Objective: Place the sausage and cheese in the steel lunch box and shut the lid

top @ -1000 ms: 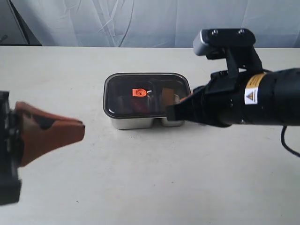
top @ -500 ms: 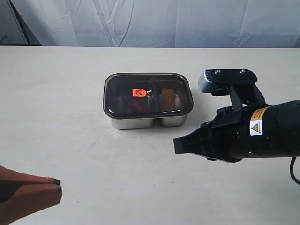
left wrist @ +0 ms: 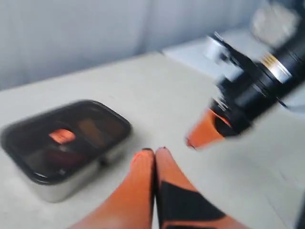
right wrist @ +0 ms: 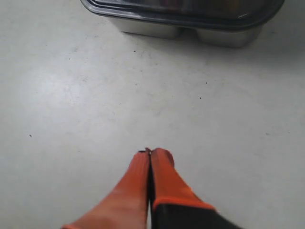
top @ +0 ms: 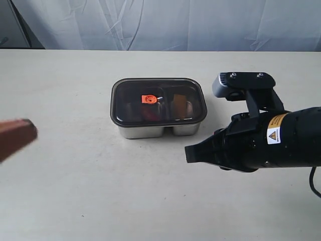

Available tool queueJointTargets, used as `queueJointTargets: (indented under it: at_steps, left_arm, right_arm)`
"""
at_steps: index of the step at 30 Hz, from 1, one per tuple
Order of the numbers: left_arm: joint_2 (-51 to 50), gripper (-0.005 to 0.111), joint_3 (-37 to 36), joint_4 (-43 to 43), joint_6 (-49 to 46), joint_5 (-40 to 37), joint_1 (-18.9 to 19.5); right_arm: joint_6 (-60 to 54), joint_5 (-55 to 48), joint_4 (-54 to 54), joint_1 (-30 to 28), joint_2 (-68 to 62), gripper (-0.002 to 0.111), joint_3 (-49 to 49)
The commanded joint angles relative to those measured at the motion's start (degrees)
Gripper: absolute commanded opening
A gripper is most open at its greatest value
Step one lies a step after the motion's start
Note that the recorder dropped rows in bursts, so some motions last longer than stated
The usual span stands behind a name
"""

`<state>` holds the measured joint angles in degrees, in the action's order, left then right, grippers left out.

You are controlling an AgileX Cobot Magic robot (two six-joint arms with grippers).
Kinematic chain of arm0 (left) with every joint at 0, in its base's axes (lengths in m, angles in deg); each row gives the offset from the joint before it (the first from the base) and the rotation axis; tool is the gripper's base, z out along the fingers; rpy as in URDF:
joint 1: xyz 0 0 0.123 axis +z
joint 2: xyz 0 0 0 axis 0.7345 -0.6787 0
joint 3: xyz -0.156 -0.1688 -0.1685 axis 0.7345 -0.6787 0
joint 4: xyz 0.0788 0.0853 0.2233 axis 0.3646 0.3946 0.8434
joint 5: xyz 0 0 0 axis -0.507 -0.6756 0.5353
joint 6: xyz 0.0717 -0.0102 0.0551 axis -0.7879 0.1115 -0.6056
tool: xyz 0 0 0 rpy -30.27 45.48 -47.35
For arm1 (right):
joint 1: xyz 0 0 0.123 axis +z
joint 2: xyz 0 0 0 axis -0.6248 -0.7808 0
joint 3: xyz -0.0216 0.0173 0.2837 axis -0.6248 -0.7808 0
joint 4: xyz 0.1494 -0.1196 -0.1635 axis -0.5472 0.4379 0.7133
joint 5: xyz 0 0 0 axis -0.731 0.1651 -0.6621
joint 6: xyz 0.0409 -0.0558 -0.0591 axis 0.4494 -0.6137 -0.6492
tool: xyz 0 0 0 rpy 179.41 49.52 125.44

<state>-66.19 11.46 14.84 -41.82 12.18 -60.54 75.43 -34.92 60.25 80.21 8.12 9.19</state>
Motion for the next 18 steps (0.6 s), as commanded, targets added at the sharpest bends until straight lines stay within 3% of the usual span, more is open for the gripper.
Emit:
queueJointTargets:
  at_steps: [1,5,9,14,18]
  left_arm:
    - [8.4,0.0,-8.1,-13.6,0.3,15.2,7.6]
    - [14.4,0.0,-15.0,-24.0,0.6,21.6,13.2]
    - [17.5,0.0,-19.9,-29.7,0.8,23.9,13.7]
    - [22.1,0.0,-19.9,-20.8,0.5,18.7,9.7]
    - [22.2,0.0,-19.9,-20.2,0.3,14.1,9.1]
  right_arm:
    - [-0.1,0.9,-0.1,0.2,0.5,-0.001,-0.2]
    - [-0.1,0.9,-0.1,0.2,0.5,-0.001,-0.2]
    - [-0.1,0.7,-0.2,0.2,0.5,-0.001,-0.2]
    - [-0.1,0.7,-0.2,0.2,0.5,-0.001,-0.2]
    - [-0.1,0.7,-0.2,0.2,0.5,-0.001,-0.2]
